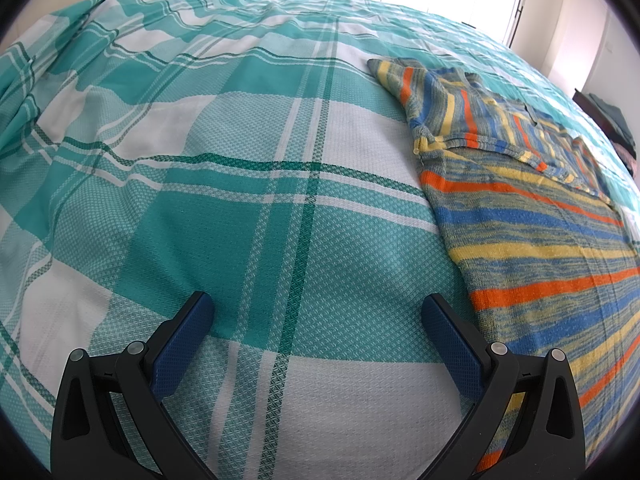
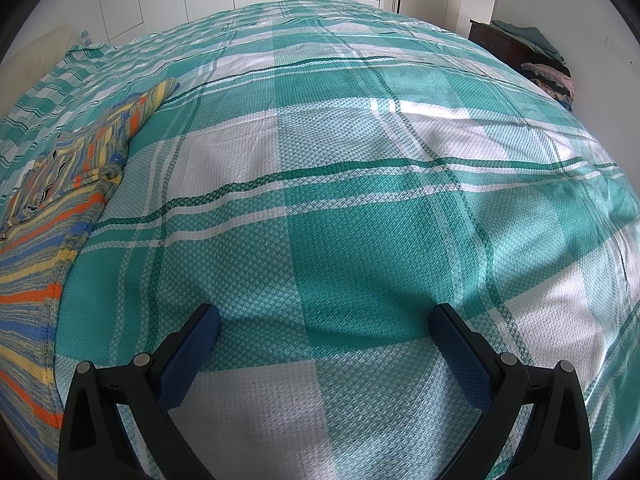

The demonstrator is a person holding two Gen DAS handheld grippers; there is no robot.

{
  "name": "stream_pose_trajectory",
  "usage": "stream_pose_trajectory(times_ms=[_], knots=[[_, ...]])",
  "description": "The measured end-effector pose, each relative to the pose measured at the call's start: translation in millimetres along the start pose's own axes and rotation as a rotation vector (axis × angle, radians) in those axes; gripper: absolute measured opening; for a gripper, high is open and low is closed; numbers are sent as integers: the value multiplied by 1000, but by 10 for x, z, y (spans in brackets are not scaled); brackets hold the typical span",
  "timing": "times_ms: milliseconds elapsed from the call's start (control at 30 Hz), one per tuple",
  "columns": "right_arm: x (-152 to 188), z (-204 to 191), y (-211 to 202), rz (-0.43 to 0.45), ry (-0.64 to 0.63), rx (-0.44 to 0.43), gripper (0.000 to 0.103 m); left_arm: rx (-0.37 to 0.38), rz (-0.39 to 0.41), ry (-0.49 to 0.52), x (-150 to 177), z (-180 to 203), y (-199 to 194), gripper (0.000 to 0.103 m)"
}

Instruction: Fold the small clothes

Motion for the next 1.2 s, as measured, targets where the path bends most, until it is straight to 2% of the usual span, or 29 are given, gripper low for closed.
stream_pose_trajectory(times_ms=[1000, 1200], knots=[[-18, 1, 3, 4, -2, 2, 103, 6, 4, -8, 9, -20, 31, 103], [-54, -1, 38, -22, 6, -7, 103, 4, -99, -10, -16, -63, -101, 101]])
Point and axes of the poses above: each gripper's, at about its wrist camera, not at the fingertips, and y roughly the way its jaws point, z to its right, x to its underside, the point moved 6 cm from there along y, roughly the way its jaws point, and after that the axes turned 7 degrees about -z, right-handed, at the moved point
